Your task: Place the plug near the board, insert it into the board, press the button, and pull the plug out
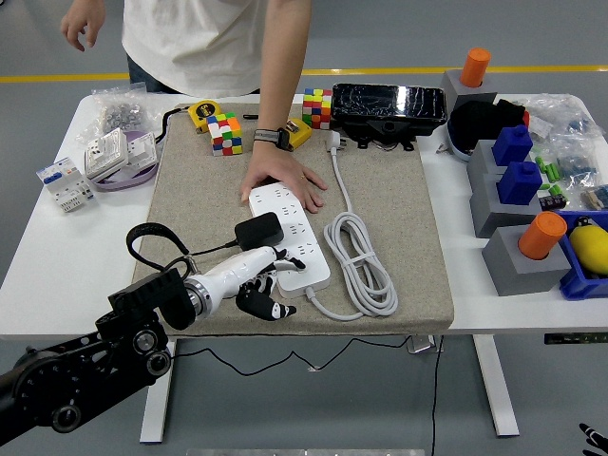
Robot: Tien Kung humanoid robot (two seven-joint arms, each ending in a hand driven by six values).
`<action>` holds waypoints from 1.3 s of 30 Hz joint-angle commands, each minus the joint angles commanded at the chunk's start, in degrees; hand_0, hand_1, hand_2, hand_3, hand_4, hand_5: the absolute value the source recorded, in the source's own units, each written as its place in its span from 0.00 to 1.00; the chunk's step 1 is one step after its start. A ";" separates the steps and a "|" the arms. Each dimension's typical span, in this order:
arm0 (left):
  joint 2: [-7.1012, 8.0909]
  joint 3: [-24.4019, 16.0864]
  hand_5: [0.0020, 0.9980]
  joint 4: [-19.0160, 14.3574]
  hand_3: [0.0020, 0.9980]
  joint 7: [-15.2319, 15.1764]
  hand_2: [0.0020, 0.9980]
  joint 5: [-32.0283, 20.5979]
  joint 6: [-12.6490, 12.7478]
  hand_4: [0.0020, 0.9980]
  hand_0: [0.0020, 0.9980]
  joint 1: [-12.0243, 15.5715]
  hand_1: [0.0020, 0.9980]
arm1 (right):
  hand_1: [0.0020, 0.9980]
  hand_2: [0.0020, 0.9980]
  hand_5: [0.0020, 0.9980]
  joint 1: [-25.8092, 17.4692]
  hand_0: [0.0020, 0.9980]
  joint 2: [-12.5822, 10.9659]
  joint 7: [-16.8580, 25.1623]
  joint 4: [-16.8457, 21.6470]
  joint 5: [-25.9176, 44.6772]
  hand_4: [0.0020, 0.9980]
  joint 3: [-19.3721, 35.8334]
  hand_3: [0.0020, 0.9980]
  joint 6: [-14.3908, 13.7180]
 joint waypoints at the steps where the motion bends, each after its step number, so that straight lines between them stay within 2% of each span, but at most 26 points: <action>1: -0.02 0.02 0.10 0.06 0.79 0.08 0.13 0.02 -0.06 0.83 0.08 0.00 0.07 | 0.62 0.61 0.41 -0.01 0.53 -0.01 -0.01 -0.01 -0.02 0.88 0.02 0.55 0.00; 21: -0.39 0.10 0.10 0.69 0.78 1.92 0.13 0.26 -1.70 0.82 0.07 -0.06 0.07 | 0.62 0.61 0.41 -0.12 0.53 0.02 0.03 0.00 -0.09 0.88 0.25 0.55 -0.01; 24: -0.19 -1.02 0.11 -0.38 0.77 -0.18 0.13 -0.35 -0.36 0.82 0.07 0.66 0.06 | 0.62 0.61 0.40 -0.26 0.53 0.05 0.05 0.00 -0.18 0.88 0.54 0.55 -0.06; 27: 0.03 -2.25 0.11 -1.19 0.77 -5.29 0.13 -1.85 3.18 0.82 0.07 0.96 0.06 | 0.62 0.61 0.40 -0.53 0.53 0.12 0.00 -0.18 -0.22 0.88 0.59 0.55 -0.02; 28: 0.10 -2.51 0.14 -1.27 0.63 -7.18 0.18 -2.57 4.40 0.81 0.14 0.98 0.11 | 0.62 0.60 0.40 -0.60 0.52 0.14 0.00 -0.18 -0.25 0.88 0.65 0.55 -0.02; 32: 0.08 -3.19 0.14 -0.16 0.63 -13.76 0.18 -5.97 9.15 0.81 0.14 1.03 0.11 | 0.62 0.60 0.40 -0.72 0.52 0.29 0.01 -0.20 -0.25 0.88 0.69 0.55 -0.05; 33: 0.02 -3.30 0.14 0.18 0.59 -15.09 0.39 -6.45 10.28 0.81 0.25 1.06 0.29 | 0.62 0.60 0.40 -0.76 0.52 0.32 0.02 -0.18 -0.27 0.88 0.71 0.55 -0.05; 36: -0.42 -3.52 0.14 1.57 0.59 -18.38 0.39 -9.03 13.39 0.81 0.25 1.09 0.29 | 0.62 0.60 0.40 -1.09 0.52 0.52 0.03 -0.28 -0.27 0.88 0.86 0.55 -0.07; 39: -1.33 -3.73 0.14 3.41 0.59 -19.26 0.39 -8.51 14.78 0.81 0.25 0.68 0.29 | 0.62 0.60 0.40 -1.29 0.52 0.67 0.05 -0.29 -0.28 0.88 1.08 0.55 -0.10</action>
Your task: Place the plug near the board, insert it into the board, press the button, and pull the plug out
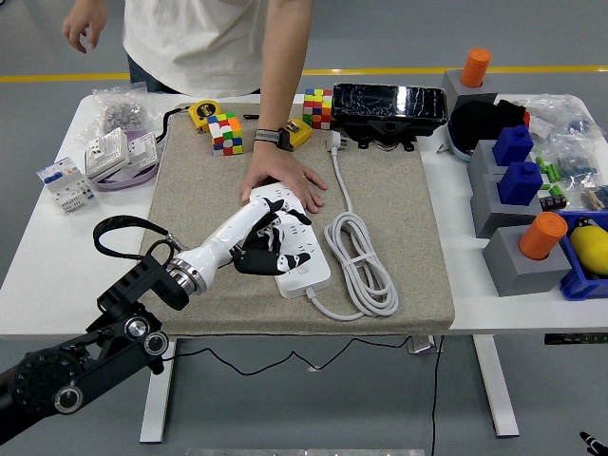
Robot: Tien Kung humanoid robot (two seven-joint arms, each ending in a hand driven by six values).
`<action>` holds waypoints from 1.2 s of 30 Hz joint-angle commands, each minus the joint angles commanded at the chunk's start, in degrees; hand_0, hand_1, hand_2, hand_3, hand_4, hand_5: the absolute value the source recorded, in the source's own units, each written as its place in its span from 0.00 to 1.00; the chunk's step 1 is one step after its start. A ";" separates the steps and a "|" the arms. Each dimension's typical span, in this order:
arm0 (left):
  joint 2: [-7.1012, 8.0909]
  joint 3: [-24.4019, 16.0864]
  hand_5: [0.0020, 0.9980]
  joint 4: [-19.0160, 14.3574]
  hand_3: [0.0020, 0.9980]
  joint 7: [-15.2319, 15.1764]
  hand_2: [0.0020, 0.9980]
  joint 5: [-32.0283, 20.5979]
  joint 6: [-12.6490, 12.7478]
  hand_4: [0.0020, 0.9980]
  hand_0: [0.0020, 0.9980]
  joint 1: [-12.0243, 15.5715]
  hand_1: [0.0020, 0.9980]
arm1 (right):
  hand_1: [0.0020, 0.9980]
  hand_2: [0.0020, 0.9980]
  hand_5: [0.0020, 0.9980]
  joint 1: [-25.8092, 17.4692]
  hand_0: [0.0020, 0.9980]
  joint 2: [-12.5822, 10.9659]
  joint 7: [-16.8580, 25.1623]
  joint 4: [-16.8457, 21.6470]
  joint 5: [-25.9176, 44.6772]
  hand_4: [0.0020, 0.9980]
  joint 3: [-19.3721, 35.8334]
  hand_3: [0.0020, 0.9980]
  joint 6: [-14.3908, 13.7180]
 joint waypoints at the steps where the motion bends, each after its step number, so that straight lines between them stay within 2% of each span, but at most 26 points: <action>1: -0.38 -0.05 0.14 0.79 0.60 -0.25 0.55 0.29 0.57 0.82 0.64 -0.19 0.67 | 0.62 0.60 0.40 -0.06 0.52 0.06 0.01 0.01 -0.01 0.88 0.11 0.55 -0.03; 6: -1.93 -0.37 0.14 4.51 0.60 -0.22 0.55 3.57 2.40 0.82 0.64 -0.71 0.67 | 0.62 0.60 0.40 -0.26 0.52 0.32 0.07 0.13 -0.03 0.88 0.41 0.55 -0.12; 7: -2.09 -0.47 0.19 5.10 0.82 0.07 0.77 3.94 2.49 0.90 0.80 -0.63 0.80 | 0.62 0.60 0.40 -0.31 0.52 0.40 0.08 0.14 -0.02 0.88 0.39 0.55 -0.12; 12: -1.96 -0.04 0.19 7.00 0.82 -1.23 0.77 4.47 4.13 0.90 0.80 -0.36 0.80 | 0.62 0.60 0.40 -0.53 0.52 0.71 0.07 0.10 -0.01 0.88 0.30 0.55 -0.09; 13: -1.93 0.18 0.24 7.57 0.85 -1.69 0.82 4.53 4.69 0.95 0.86 -0.49 0.85 | 0.62 0.60 0.40 -0.59 0.53 0.77 0.06 0.08 -0.01 0.88 0.27 0.55 -0.09; 17: -2.16 0.79 0.24 10.51 0.85 -1.18 0.82 6.26 5.22 0.95 0.86 -0.98 0.85 | 0.62 0.60 0.40 -0.75 0.53 0.91 0.01 -0.02 -0.04 0.88 0.13 0.55 -0.05; 19: -2.15 0.91 0.20 11.15 0.85 -1.79 0.81 6.84 5.66 0.91 0.85 -0.87 0.86 | 0.62 0.60 0.40 -0.85 0.53 0.85 0.02 0.08 -0.10 0.88 0.13 0.55 -0.06; 24: -2.68 2.15 0.20 13.63 0.85 -1.90 0.81 7.20 7.08 0.91 0.85 -1.60 0.86 | 0.62 0.60 0.40 -1.03 0.53 0.31 -0.03 0.11 -0.05 0.88 -0.01 0.55 -0.11; 25: -2.89 2.40 0.15 14.36 0.83 -1.99 0.77 7.26 7.68 0.85 0.81 -1.72 0.81 | 0.62 0.60 0.40 -1.12 0.53 0.21 -0.02 0.17 -0.06 0.88 0.01 0.55 -0.12; 29: -3.44 3.04 0.15 16.60 0.83 -2.65 0.77 7.43 9.63 0.85 0.81 -2.18 0.81 | 0.62 0.60 0.40 -1.27 0.53 0.04 -0.06 0.15 -0.03 0.88 -0.06 0.55 -0.11; 30: -3.52 3.18 0.15 16.99 0.83 -2.70 0.77 7.58 9.83 0.85 0.81 -2.35 0.81 | 0.62 0.60 0.40 -1.28 0.53 0.01 -0.07 0.16 -0.02 0.88 -0.12 0.55 -0.09; 31: -3.56 3.38 0.20 17.34 0.74 -2.70 0.74 7.66 9.98 0.88 0.75 -2.56 0.76 | 0.62 0.60 0.40 -1.27 0.52 -0.02 -0.06 0.16 0.02 0.88 -0.15 0.55 -0.10; 36: -4.27 4.63 0.20 19.49 0.74 -2.32 0.74 7.11 10.28 0.88 0.75 -3.70 0.76 | 0.62 0.60 0.40 -1.26 0.52 -0.14 -0.09 0.11 0.05 0.88 -0.40 0.55 -0.05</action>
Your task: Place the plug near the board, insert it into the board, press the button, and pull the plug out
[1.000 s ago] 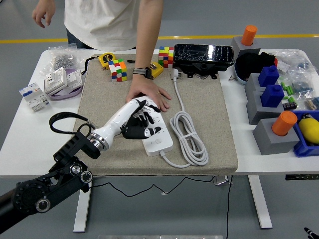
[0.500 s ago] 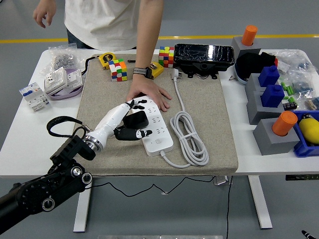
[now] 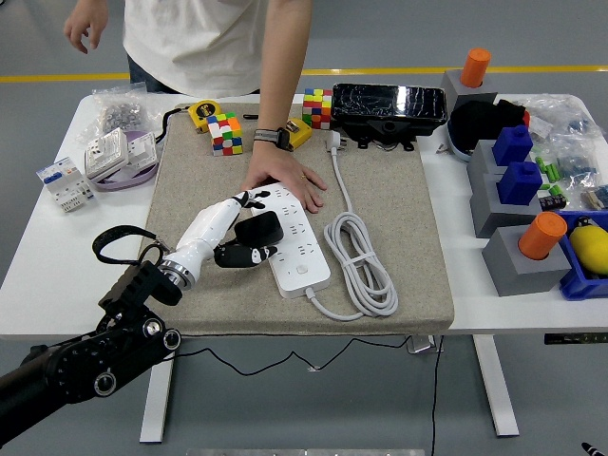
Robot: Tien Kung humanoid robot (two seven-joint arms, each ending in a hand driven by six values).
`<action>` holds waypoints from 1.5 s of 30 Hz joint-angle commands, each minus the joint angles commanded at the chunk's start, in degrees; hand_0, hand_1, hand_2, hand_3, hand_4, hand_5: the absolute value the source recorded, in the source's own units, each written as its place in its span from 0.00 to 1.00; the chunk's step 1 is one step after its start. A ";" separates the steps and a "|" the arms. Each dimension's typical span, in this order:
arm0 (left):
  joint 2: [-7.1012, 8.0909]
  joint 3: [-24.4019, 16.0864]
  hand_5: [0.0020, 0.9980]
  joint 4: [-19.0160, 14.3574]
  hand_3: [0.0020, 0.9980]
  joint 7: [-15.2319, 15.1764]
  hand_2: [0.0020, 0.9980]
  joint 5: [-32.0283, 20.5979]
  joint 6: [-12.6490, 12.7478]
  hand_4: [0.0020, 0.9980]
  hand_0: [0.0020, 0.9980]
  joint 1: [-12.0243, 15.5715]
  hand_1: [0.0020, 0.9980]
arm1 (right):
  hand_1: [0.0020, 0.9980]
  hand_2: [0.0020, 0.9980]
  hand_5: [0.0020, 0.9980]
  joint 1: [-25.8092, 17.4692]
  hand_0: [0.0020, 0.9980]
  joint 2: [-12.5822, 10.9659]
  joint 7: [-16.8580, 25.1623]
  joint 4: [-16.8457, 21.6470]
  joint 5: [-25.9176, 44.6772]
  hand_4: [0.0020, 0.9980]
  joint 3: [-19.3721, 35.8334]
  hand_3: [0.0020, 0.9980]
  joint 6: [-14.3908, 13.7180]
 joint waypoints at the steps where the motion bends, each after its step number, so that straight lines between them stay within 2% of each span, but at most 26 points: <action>1: -0.20 0.22 0.20 0.45 0.61 -0.16 0.57 -0.54 -0.10 0.82 0.58 -0.20 0.63 | 0.62 0.60 0.40 -0.02 0.52 -0.03 0.00 0.00 0.00 0.88 -0.03 0.55 0.00; 6: -0.75 1.04 0.20 1.65 0.61 -0.07 0.57 -2.19 -0.83 0.82 0.58 -0.60 0.63 | 0.62 0.60 0.40 0.02 0.52 -0.29 0.00 0.03 0.05 0.88 -0.33 0.55 -0.01; 7: -0.78 1.13 0.16 1.71 0.54 0.06 0.45 -2.23 -0.95 0.61 0.36 -0.62 0.40 | 0.62 0.60 0.40 0.06 0.53 -0.36 0.00 0.04 0.07 0.88 -0.38 0.55 -0.01; 12: -0.86 2.11 0.16 1.98 0.54 -1.18 0.45 -2.70 -0.13 0.61 0.36 -0.88 0.40 | 0.62 0.60 0.40 0.10 0.53 -0.73 -0.01 0.04 0.15 0.88 -0.57 0.55 -0.09; 13: -0.85 2.24 0.07 2.01 0.51 -1.46 0.35 -2.55 0.17 0.54 0.31 -0.91 0.32 | 0.62 0.61 0.40 0.08 0.53 -0.76 -0.01 0.03 0.16 0.88 -0.62 0.55 -0.10; 18: -0.89 2.58 0.07 2.29 0.51 -1.69 0.35 -2.28 0.68 0.54 0.31 -0.94 0.32 | 0.62 0.61 0.40 -0.10 0.53 -0.82 -0.01 0.00 0.20 0.88 -0.86 0.55 -0.10; 19: -0.89 2.70 0.03 2.31 0.51 -1.80 0.35 -2.28 0.79 0.53 0.30 -0.88 0.31 | 0.62 0.61 0.40 -0.19 0.53 -0.78 -0.01 -0.03 0.18 0.88 -0.89 0.55 -0.09; 24: -0.84 2.63 0.03 2.13 0.51 -2.88 0.35 -3.22 1.48 0.53 0.30 -0.52 0.31 | 0.62 0.61 0.40 -0.43 0.53 -0.64 -0.01 -0.05 0.10 0.88 -0.96 0.55 -0.07; 29: -0.72 2.02 0.02 1.89 0.50 -6.68 0.34 -6.98 3.24 0.54 0.30 -0.33 0.31 | 0.62 0.60 0.41 -0.48 0.53 -0.67 0.03 -0.03 0.05 0.88 -1.05 0.55 -0.10; 31: -0.54 1.45 0.02 1.72 0.50 -9.27 0.34 -10.49 4.31 0.55 0.29 -0.22 0.31 | 0.62 0.60 0.40 -0.53 0.53 -0.67 0.02 -0.03 0.01 0.88 -1.02 0.55 -0.11; 34: -0.34 0.28 0.02 1.89 0.50 -11.15 0.34 -13.57 4.95 0.55 0.29 0.08 0.31 | 0.62 0.60 0.40 -0.57 0.53 -0.67 0.01 -0.01 -0.04 0.88 -1.02 0.55 -0.10; 42: 1.24 -0.89 0.03 4.18 0.51 -10.30 0.34 -10.93 4.87 0.55 0.31 1.37 0.31 | 0.62 0.60 0.41 -0.74 0.53 -0.61 -0.02 -0.06 -0.23 0.88 -1.12 0.55 -0.06; 43: 1.34 -0.85 0.04 4.43 0.55 -9.89 0.47 -10.59 4.61 0.59 0.44 1.51 0.44 | 0.62 0.60 0.40 -0.76 0.53 -0.62 -0.03 -0.06 -0.24 0.88 -1.14 0.55 -0.06; 45: 1.42 -0.78 0.04 5.15 0.55 -9.14 0.47 -9.67 4.27 0.59 0.44 1.87 0.44 | 0.62 0.60 0.40 -0.79 0.53 -0.62 -0.02 -0.04 -0.25 0.88 -1.15 0.55 -0.07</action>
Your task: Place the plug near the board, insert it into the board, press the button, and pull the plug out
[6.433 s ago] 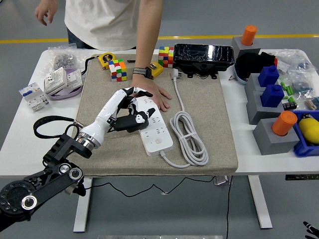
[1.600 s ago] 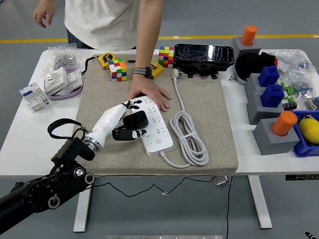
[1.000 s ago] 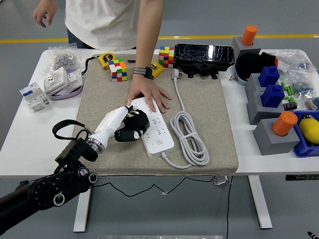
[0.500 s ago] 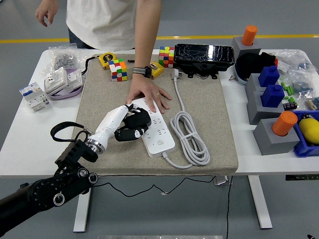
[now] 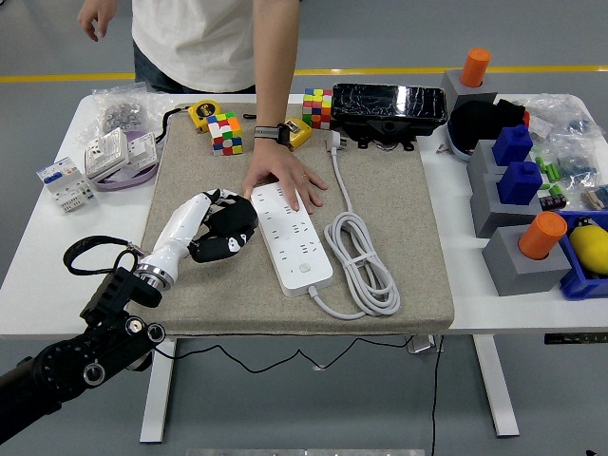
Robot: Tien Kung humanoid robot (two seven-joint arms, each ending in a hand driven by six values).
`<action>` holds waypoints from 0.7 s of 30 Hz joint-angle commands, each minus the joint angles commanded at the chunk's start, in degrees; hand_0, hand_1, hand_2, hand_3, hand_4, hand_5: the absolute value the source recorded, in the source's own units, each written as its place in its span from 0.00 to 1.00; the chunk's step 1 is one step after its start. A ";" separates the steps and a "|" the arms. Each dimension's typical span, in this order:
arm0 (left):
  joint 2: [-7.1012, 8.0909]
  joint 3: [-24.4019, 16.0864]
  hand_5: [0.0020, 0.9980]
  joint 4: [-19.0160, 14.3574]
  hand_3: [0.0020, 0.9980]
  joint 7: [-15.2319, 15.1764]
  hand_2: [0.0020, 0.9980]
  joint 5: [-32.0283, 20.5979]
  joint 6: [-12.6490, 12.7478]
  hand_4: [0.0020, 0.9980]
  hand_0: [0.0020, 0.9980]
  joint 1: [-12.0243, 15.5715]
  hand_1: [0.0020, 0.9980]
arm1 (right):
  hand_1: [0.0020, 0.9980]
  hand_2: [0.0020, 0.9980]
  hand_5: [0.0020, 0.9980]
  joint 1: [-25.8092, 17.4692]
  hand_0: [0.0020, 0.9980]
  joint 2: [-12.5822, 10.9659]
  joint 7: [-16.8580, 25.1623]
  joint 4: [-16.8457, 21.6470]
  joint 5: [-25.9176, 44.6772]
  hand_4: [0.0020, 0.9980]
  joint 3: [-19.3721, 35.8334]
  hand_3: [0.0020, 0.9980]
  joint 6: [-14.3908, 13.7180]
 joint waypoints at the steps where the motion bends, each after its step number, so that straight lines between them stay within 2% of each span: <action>1: 0.01 0.01 0.04 0.30 0.55 0.23 0.47 0.39 -0.07 0.59 0.44 0.13 0.44 | 0.62 0.60 0.40 0.03 0.53 0.00 0.00 0.02 0.01 0.88 -0.04 0.55 0.01; 3: -0.01 0.23 0.04 0.73 0.55 0.39 0.47 0.77 -0.09 0.59 0.44 0.28 0.44 | 0.62 0.60 0.40 0.08 0.53 0.04 0.00 0.05 -0.02 0.88 -0.01 0.55 0.01; 4: -0.03 0.40 0.08 0.94 0.58 0.48 0.57 1.05 -0.01 0.68 0.68 0.30 0.66 | 0.62 0.60 0.41 0.10 0.53 0.06 -0.01 0.04 0.00 0.88 -0.01 0.55 0.02; 9: -0.22 0.64 0.08 1.87 0.58 2.00 0.57 2.61 -0.53 0.68 0.68 0.14 0.66 | 0.62 0.60 0.41 0.16 0.53 0.03 -0.02 0.08 -0.04 0.88 0.04 0.55 0.00; 10: -0.21 0.56 0.15 1.94 0.63 2.93 0.74 3.22 -0.96 0.79 0.78 0.19 0.78 | 0.62 0.60 0.41 0.12 0.53 0.00 -0.03 0.09 -0.04 0.88 0.05 0.55 0.00; 15: -0.19 0.04 0.15 1.86 0.63 4.46 0.74 4.50 -1.57 0.79 0.78 0.62 0.78 | 0.62 0.60 0.41 -0.17 0.53 -0.02 -0.07 0.06 -0.19 0.88 0.38 0.55 0.00; 16: -0.17 -0.14 0.23 1.69 0.86 4.63 0.88 4.61 -1.61 0.94 0.84 0.74 0.89 | 0.62 0.60 0.40 -0.24 0.53 -0.03 -0.07 0.07 -0.23 0.88 0.47 0.55 0.00; 21: 0.07 -1.20 0.23 0.28 0.86 4.56 0.88 4.70 -1.62 0.94 0.84 1.42 0.89 | 0.62 0.60 0.40 -0.64 0.53 0.12 -0.04 0.16 -0.48 0.88 1.14 0.55 0.01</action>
